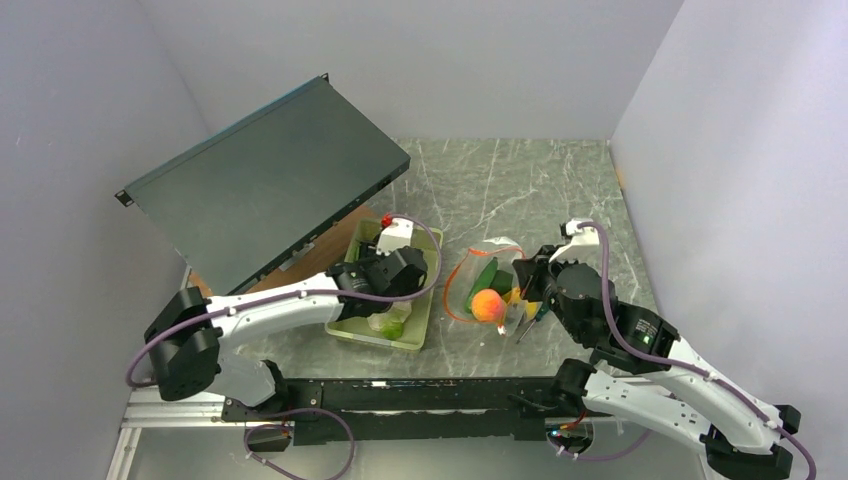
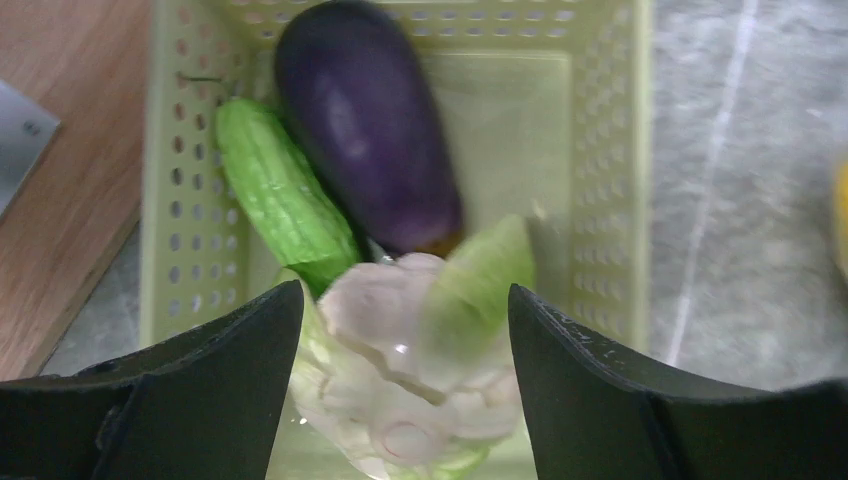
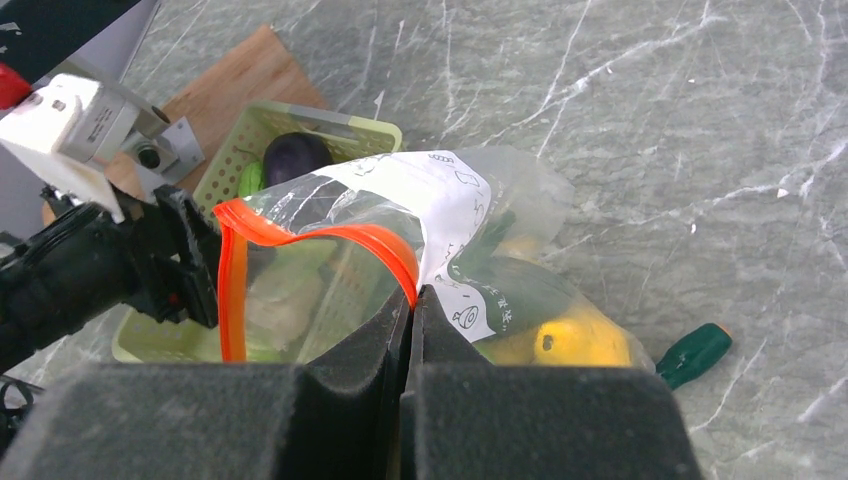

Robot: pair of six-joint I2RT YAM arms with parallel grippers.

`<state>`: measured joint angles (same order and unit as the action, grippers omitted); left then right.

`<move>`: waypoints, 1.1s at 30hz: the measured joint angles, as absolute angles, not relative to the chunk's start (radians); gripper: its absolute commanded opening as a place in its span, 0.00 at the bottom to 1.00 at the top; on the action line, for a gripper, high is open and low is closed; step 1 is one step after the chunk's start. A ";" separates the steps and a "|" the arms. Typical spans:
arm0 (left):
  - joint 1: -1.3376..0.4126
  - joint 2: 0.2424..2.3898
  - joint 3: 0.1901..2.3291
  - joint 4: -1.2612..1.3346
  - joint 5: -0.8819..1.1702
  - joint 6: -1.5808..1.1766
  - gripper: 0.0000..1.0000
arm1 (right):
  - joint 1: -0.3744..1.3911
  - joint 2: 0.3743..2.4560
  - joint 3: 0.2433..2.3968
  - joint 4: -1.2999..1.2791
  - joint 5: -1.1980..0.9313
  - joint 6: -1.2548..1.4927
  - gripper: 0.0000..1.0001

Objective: Place the food in the zip-top bag and seal the zipper
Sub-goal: Pick up the fake vegetable from the bin.

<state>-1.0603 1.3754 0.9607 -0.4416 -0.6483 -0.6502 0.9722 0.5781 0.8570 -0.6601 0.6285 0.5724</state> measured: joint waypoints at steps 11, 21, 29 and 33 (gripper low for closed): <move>-0.945 1.402 0.896 -0.462 -0.744 -0.694 0.50 | 0.972 0.576 0.851 -0.665 0.631 0.572 0.00; -0.892 1.541 0.923 -0.453 -0.813 -0.725 0.49 | 0.972 0.585 0.850 -0.667 0.630 0.573 0.00; -0.858 1.600 0.960 -0.422 -0.813 -0.756 0.52 | 0.972 0.579 0.850 -0.677 0.631 0.580 0.00; -0.852 1.637 0.969 -0.424 -0.806 -0.789 0.57 | 0.972 0.582 0.850 -0.681 0.630 0.580 0.00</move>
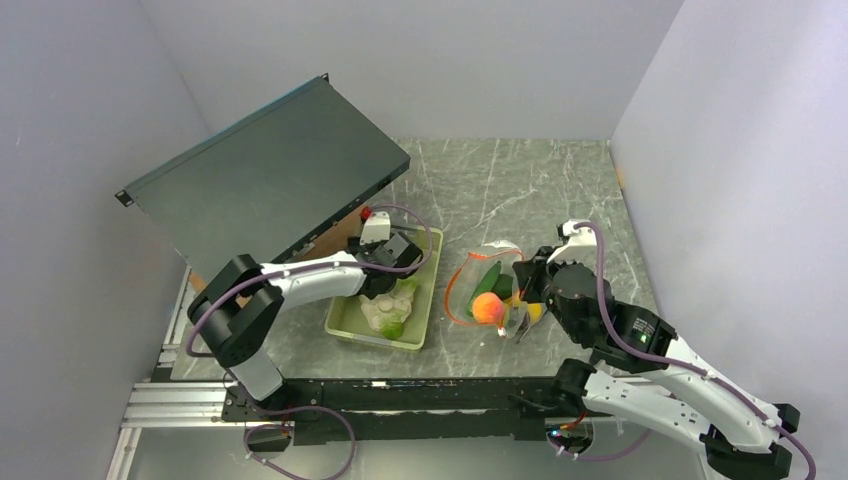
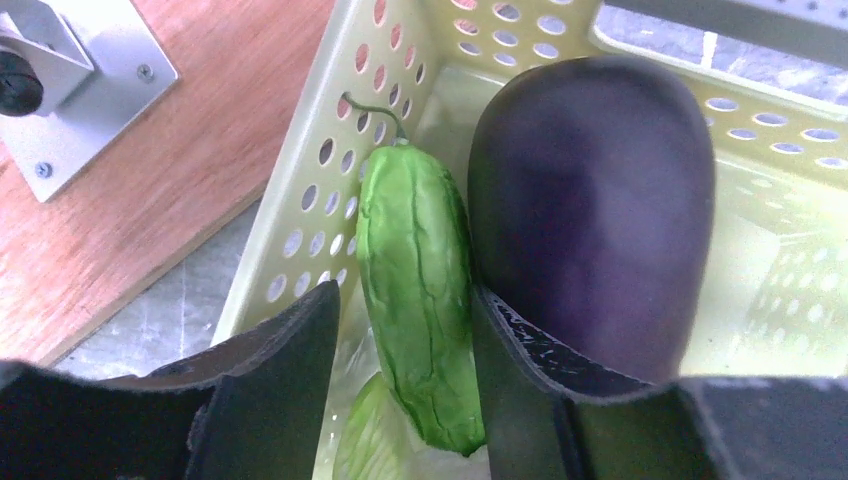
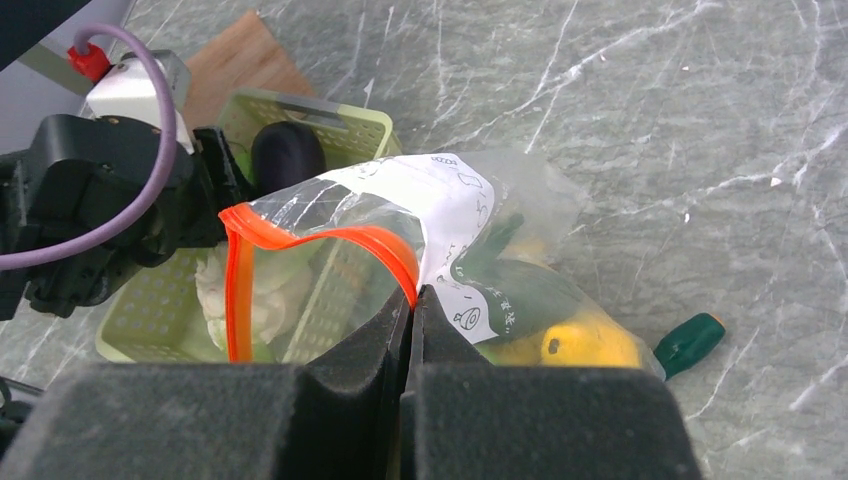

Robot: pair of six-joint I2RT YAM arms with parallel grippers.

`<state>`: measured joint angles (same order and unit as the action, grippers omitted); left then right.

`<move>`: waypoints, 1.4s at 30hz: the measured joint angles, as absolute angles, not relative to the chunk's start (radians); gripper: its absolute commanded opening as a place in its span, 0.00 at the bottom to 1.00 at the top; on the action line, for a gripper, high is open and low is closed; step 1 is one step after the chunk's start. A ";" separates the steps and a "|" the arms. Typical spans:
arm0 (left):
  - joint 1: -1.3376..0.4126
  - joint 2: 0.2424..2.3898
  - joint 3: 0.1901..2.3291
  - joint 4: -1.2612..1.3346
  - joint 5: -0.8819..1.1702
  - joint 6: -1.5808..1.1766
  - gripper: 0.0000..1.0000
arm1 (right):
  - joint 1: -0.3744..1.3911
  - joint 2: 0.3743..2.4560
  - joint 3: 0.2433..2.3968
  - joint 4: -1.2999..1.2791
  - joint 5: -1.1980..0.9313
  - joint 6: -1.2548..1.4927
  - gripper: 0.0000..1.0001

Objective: Place the food in the zip-top bag and seal the zipper
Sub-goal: Pick up the fake vegetable from the bin.

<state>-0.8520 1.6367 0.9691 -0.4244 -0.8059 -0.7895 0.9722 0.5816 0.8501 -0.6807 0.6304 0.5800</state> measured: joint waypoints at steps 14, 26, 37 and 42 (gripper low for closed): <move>-0.833 1.732 0.987 -0.410 -0.799 -0.934 0.44 | 0.972 0.588 0.842 -0.681 0.631 0.580 0.00; -0.915 1.607 0.995 -0.550 -0.808 -0.902 0.38 | 0.972 0.601 0.840 -0.679 0.627 0.582 0.00; -0.945 1.417 1.027 -0.565 -0.765 -0.802 0.33 | 0.972 0.617 0.839 -0.662 0.619 0.587 0.00; -0.946 1.371 1.057 -0.559 -0.662 -0.710 0.29 | 0.972 0.623 0.839 -0.659 0.619 0.587 0.00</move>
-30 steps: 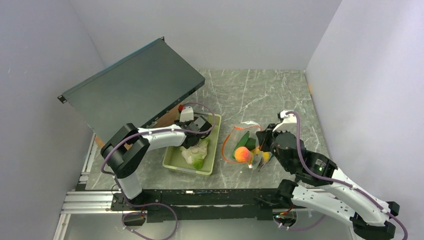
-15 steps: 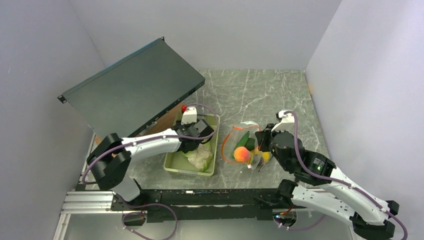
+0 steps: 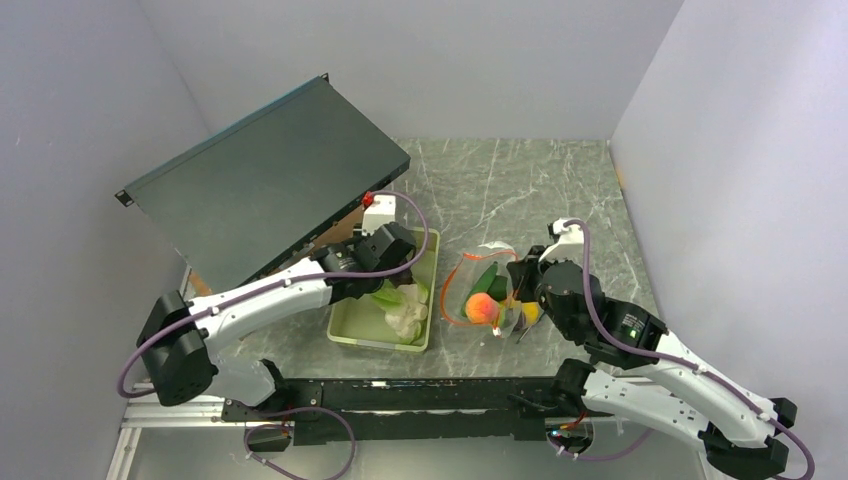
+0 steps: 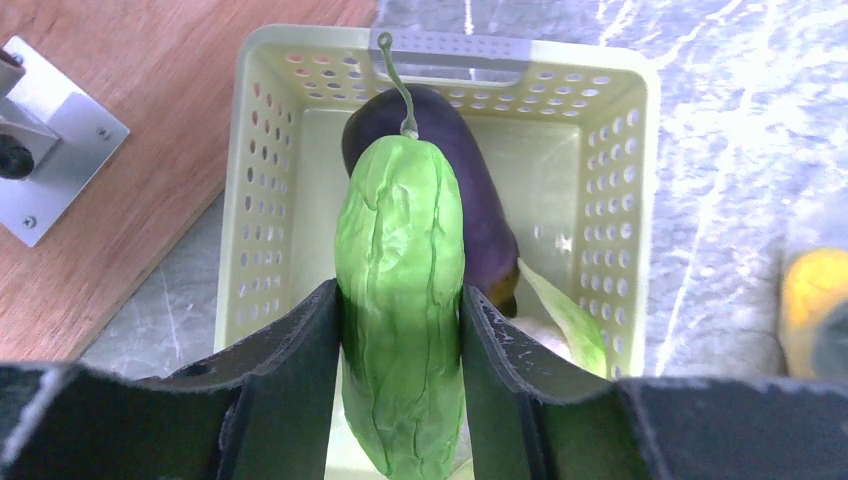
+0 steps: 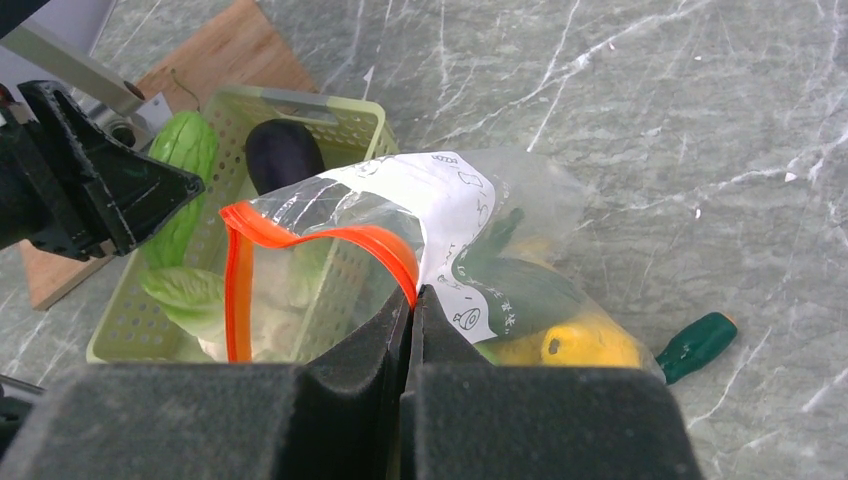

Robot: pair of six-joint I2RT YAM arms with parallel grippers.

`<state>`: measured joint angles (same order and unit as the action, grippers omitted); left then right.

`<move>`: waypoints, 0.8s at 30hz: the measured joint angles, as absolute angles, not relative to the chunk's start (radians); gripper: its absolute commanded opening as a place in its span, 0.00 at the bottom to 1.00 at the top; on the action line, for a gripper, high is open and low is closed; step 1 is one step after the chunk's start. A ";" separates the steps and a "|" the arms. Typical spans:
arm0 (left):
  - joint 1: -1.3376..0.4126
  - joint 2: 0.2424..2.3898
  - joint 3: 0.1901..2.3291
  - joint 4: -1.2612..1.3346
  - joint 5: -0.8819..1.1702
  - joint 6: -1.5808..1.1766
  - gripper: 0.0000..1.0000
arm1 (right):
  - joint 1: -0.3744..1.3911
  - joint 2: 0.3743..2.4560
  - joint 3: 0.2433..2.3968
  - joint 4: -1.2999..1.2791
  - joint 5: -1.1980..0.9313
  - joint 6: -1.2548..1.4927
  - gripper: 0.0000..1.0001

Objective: Place the food in the zip-top bag and seal the zipper
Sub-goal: Pick up the fake vegetable from the bin, then place the fake vegetable in the zipper food storage bag.

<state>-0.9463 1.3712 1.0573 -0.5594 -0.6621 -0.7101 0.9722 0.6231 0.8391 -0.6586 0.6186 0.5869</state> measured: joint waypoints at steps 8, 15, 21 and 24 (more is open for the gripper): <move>-0.946 1.295 1.116 -0.599 -0.532 -0.580 0.29 | 0.972 0.629 0.839 -0.656 0.618 0.587 0.00; -0.946 1.188 1.155 -0.582 -0.203 -0.467 0.31 | 0.972 0.636 0.839 -0.649 0.611 0.587 0.00; -0.947 1.149 1.151 -0.478 0.229 -0.476 0.31 | 0.972 0.636 0.839 -0.649 0.599 0.587 0.00; -0.949 1.151 1.124 -0.405 0.382 -0.524 0.28 | 0.972 0.636 0.839 -0.648 0.597 0.585 0.00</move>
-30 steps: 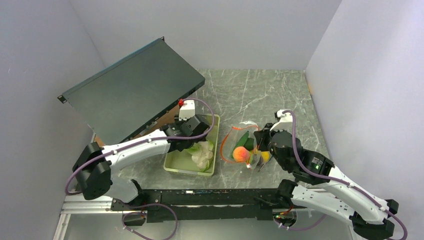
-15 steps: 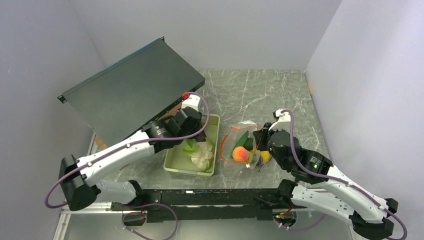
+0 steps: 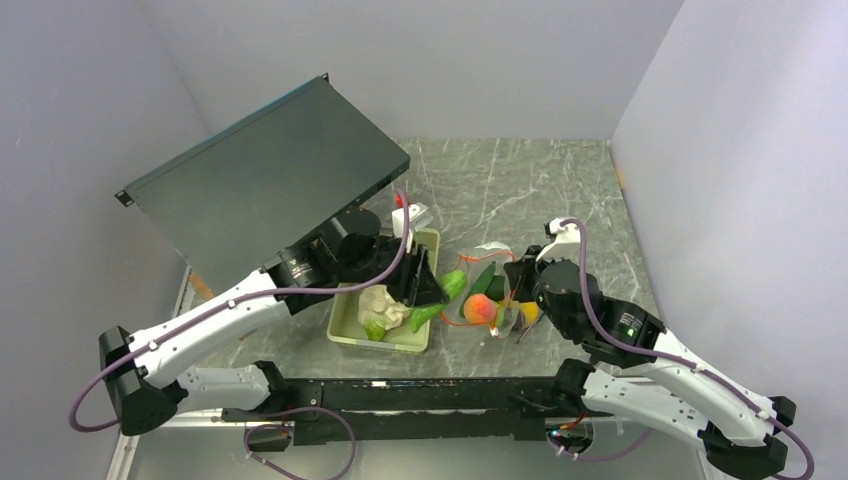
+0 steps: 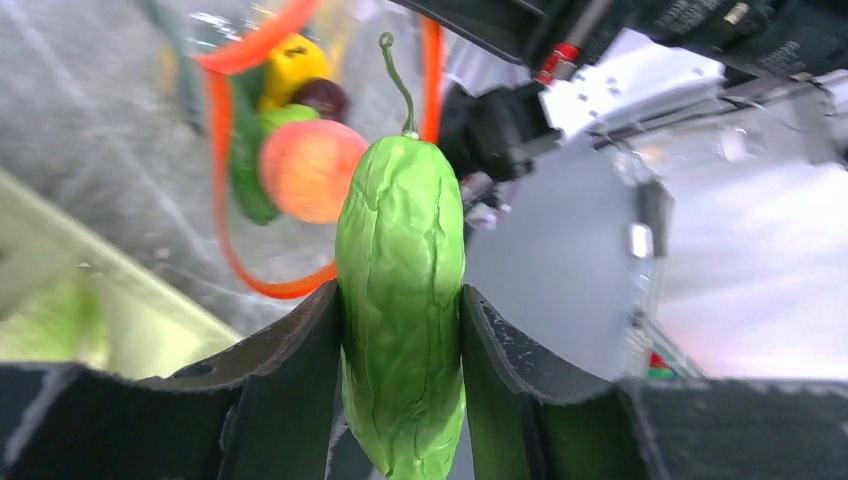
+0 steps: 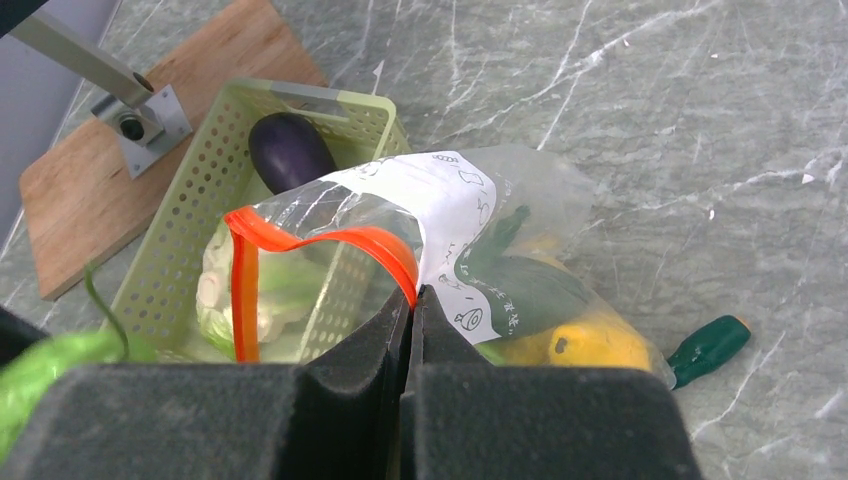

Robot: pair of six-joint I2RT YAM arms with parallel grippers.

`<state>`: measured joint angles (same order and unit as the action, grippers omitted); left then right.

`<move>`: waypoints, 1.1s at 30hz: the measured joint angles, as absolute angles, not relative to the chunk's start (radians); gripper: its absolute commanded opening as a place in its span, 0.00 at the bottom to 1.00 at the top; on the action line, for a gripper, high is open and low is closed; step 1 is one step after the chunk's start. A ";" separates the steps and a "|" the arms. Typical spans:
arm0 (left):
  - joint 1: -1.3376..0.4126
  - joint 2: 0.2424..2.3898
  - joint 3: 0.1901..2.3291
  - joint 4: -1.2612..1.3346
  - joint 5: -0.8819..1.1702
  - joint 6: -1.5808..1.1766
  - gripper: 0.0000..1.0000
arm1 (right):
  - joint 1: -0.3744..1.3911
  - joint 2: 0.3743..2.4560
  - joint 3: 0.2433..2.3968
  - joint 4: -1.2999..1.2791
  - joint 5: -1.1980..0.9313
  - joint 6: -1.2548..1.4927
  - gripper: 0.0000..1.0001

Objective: Place the food in the zip-top bag and seal the zipper
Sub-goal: Place the fake vegetable in the zipper food storage bag.

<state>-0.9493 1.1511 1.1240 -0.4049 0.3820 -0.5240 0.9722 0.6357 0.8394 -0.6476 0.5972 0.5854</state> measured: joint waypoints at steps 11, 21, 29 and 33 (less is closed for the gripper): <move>-0.998 1.301 1.056 -0.178 0.606 -0.797 0.39 | 0.972 0.641 0.839 -0.621 0.565 0.545 0.00; -0.964 1.470 1.060 0.034 0.569 -1.110 0.41 | 0.972 0.627 0.839 -0.583 0.482 0.474 0.00; -0.940 1.472 1.045 0.114 0.443 -1.217 0.65 | 0.971 0.622 0.839 -0.543 0.418 0.445 0.00; -0.939 1.472 1.045 0.078 0.359 -1.215 0.77 | 0.968 0.622 0.839 -0.524 0.415 0.441 0.00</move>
<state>-0.9394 1.4723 1.0447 0.0784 0.3592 -1.2148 0.9676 0.6224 0.8387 -0.5240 0.4149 0.4408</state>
